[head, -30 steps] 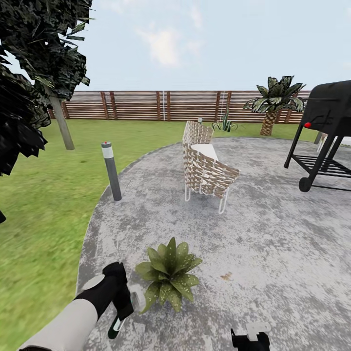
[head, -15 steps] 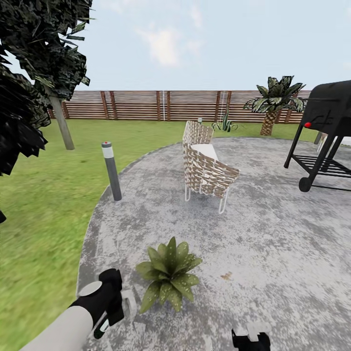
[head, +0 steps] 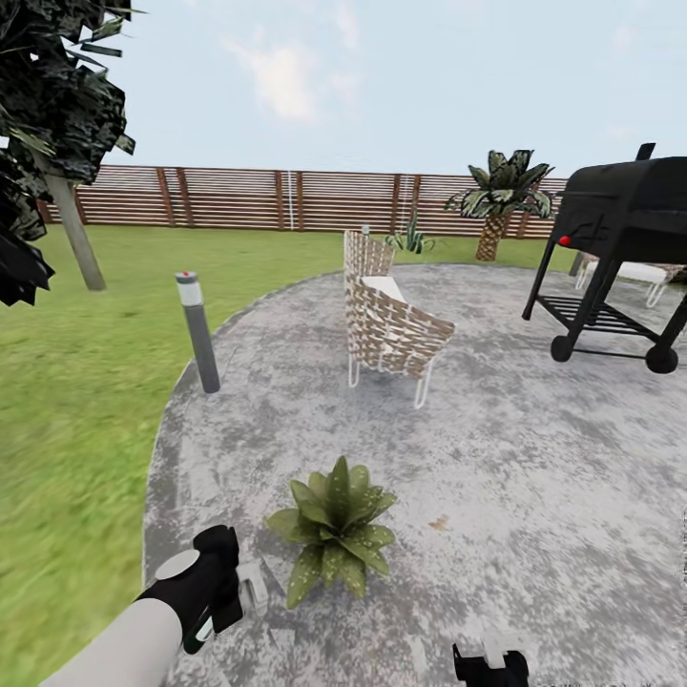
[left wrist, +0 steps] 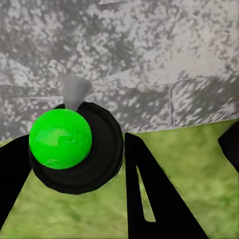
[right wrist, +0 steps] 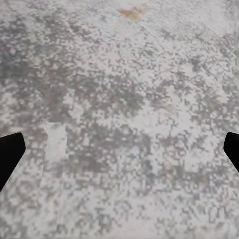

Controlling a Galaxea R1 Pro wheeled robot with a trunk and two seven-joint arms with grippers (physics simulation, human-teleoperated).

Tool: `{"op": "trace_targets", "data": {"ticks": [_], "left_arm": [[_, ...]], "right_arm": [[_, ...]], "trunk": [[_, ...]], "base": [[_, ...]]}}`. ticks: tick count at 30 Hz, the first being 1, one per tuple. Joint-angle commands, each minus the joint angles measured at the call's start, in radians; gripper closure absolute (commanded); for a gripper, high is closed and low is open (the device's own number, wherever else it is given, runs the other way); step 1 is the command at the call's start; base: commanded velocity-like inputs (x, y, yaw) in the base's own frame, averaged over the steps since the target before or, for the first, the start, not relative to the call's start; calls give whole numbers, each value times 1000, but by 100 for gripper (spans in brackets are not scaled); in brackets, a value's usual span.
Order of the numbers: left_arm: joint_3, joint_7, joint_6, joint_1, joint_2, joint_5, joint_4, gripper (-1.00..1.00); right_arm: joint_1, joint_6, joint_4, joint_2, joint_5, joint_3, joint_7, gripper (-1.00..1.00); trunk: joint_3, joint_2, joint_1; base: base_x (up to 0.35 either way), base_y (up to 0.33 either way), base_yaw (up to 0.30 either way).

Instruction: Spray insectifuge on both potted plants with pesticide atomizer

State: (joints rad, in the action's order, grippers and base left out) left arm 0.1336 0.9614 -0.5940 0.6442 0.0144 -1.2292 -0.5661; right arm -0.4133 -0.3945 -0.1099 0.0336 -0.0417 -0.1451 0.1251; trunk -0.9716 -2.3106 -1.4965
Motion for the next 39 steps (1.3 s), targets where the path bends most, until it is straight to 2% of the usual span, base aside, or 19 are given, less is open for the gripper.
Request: {"op": "trace_targets", "data": {"ticks": [1,8,14,18,20,22,24,29,30,31,35,39], "left_arm": [[1,7,-6,0,0,-4,-1,100],[-1,7,-4,0,-2,-1,-3,100],[5,10,-5,8,-4,-1,-5,100],[6,20,-6,28,-6,-1,-6,100],[6,29,-6,58,-7,0,-6,100],[7,98,-6,126,-6,-1,-6,100],[8,141,-6,179,-4,-5,-6,100],[13,174,-6,257,-6,-15,-6,100],[13,198,-5,274,-8,-16,-6,100],[15,248,-3,300,-8,-24,-6,100],[14,289,-1,318,3,-79,-7,100],[14,293,-1,317,4,-88,-6,100]], "right_arm": [[-1,-2,1,0,-4,-8,5,-100],[-1,-2,1,0,-4,-8,5,-100],[-1,-2,1,2,-5,-8,5,-100],[-1,-2,1,3,-6,-8,5,-100],[-1,-2,1,3,-6,-8,5,-100],[-1,-2,1,3,-6,-8,6,-100],[-1,-2,0,3,-6,-8,6,-100],[-1,-1,1,3,-6,-8,5,-100],[-1,-1,1,3,-6,-8,5,-100],[-1,-1,1,3,-6,-8,5,-100],[-1,-2,1,3,-6,-8,5,-100],[-1,-2,1,2,-6,-8,6,-100]], "trunk": [[-1,0,0],[-1,0,0],[-1,0,0],[-1,0,0],[-1,0,0],[-1,0,0],[-1,0,0],[-1,0,0],[-1,0,0],[-1,0,0],[-1,0,0],[-1,0,0]], "base": [[48,75,-263],[2,9,-59],[-219,170,-17],[-229,237,-214],[-208,248,-258],[-192,257,-204],[-162,259,-57],[-71,185,-8],[-8,38,-1],[-3,12,0],[-1,3,0],[4,20,-20]]}}
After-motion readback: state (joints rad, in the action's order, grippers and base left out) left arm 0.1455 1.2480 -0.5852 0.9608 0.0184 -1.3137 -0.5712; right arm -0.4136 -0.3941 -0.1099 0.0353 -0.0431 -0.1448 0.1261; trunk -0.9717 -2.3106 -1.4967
